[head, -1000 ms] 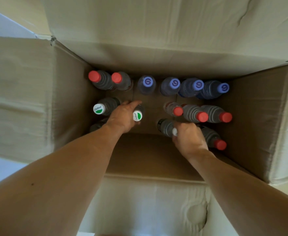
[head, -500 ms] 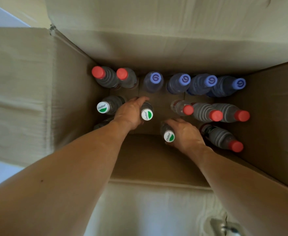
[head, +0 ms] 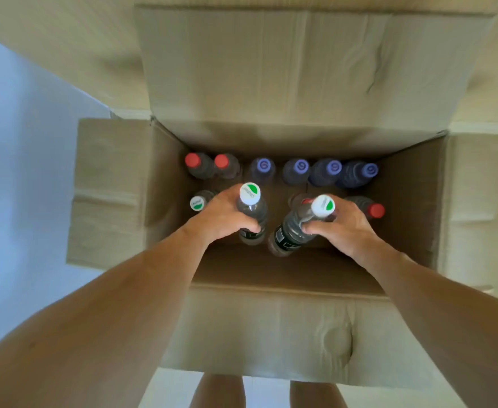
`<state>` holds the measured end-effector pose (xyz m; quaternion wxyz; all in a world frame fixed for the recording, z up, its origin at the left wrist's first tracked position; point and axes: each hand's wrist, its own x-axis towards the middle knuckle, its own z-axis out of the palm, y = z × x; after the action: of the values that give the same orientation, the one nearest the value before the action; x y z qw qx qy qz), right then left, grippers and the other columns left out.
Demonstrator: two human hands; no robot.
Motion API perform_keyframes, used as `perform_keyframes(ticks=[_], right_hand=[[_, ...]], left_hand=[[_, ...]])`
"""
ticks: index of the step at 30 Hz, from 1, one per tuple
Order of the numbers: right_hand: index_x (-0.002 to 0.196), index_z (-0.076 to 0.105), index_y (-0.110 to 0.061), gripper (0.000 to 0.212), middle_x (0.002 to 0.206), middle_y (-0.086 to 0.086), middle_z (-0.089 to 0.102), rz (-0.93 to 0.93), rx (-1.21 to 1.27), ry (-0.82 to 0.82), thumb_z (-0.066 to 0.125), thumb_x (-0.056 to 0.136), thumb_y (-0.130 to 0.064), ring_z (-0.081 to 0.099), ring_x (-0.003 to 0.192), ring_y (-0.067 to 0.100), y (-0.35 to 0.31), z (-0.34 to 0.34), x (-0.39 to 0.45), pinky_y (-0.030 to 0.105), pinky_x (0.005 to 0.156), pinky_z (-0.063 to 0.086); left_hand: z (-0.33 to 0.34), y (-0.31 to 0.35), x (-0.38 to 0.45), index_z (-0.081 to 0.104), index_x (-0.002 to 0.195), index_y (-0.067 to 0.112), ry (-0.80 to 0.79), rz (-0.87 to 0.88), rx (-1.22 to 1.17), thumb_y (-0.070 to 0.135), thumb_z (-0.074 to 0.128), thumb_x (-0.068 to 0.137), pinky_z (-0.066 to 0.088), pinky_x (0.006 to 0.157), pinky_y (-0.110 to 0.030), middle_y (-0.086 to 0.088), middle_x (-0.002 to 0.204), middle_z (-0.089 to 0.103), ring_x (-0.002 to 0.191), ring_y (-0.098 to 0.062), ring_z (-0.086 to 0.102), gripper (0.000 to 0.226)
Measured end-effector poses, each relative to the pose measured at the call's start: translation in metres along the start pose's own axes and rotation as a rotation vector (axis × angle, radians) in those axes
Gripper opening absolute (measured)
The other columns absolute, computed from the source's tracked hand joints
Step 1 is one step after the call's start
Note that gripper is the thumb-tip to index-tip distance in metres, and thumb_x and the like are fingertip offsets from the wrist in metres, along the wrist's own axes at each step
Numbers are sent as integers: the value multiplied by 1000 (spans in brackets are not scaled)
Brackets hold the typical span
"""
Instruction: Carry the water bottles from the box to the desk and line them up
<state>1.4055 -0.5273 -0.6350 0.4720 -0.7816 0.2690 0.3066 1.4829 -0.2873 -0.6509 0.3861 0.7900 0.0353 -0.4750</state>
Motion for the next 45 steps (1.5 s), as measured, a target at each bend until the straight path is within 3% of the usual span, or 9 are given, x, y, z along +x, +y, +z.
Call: perform_keyframes(ticks=[4, 8, 14, 20, 25, 28, 34, 40, 45], right_hand=[[98, 76, -16, 29, 99, 4, 77, 35, 354, -87, 80, 70, -20, 69, 105, 26, -50, -36, -28, 41, 96, 52], [122, 65, -15, 31, 115, 11, 73, 126, 559, -146, 65, 91, -17, 68, 108, 30, -102, -66, -62, 42, 86, 54], [129, 62, -14, 59, 118, 13, 72, 169, 830, -67, 65, 88, -56, 70, 108, 33, -165, -97, -115, 50, 100, 49], [123, 65, -14, 67, 111, 18, 74, 184, 996, -165, 61, 84, -68, 73, 99, 36, -205, -133, -156, 46, 84, 54], [134, 53, -6, 57, 117, 22, 71, 97, 1004, -303, 68, 82, -19, 72, 100, 38, -218, -166, -197, 48, 77, 59], [134, 53, -3, 61, 117, 22, 70, 53, 947, -300, 73, 78, -17, 71, 103, 35, -225, -180, -220, 46, 82, 59], [134, 52, -8, 86, 116, 24, 71, 18, 889, -138, 89, 63, -40, 70, 106, 40, -246, -195, -257, 60, 97, 52], [135, 52, -4, 60, 124, 25, 67, 8, 1018, -164, 71, 87, -34, 67, 111, 37, -257, -224, -294, 51, 93, 55], [134, 52, -4, 47, 117, 22, 71, -38, 1062, -117, 60, 95, -30, 72, 101, 33, -263, -233, -323, 43, 80, 58]], left_hand=[[-26, 55, -36, 68, 112, 15, -106, -4, -183, 11, 83, 67, 48, 97, -31, -6, 108, 75, 107, -19, 68, 47], [-40, 113, -78, 67, 119, 31, -117, -34, -312, 32, 79, 83, 44, 100, -46, 3, 117, 73, 116, -21, 64, 38], [-47, 186, -141, 62, 124, 32, -104, 3, -449, 70, 77, 69, 46, 98, -49, 1, 119, 73, 115, -24, 65, 68], [-53, 240, -188, 77, 97, 29, -113, 42, -518, 64, 70, 83, 50, 95, -47, -9, 107, 77, 99, -30, 74, 38], [-57, 271, -227, 61, 118, 15, -80, 3, -519, 43, 76, 86, 60, 81, -46, -16, 109, 75, 93, -30, 75, 46], [-58, 283, -249, 65, 117, 15, -72, 8, -511, 28, 78, 86, 61, 61, -35, -10, 98, 78, 81, -25, 77, 36], [-57, 326, -288, 61, 126, 7, -67, 48, -597, 26, 79, 84, 61, 78, -47, -21, 112, 73, 96, -35, 74, 49], [-61, 360, -312, 66, 123, 11, -170, 95, -579, 34, 72, 91, 58, 90, -54, -17, 115, 73, 105, -34, 72, 40], [-69, 379, -328, 67, 117, 9, -238, 74, -562, 36, 69, 93, 62, 70, -42, -13, 100, 77, 87, -28, 76, 36]])
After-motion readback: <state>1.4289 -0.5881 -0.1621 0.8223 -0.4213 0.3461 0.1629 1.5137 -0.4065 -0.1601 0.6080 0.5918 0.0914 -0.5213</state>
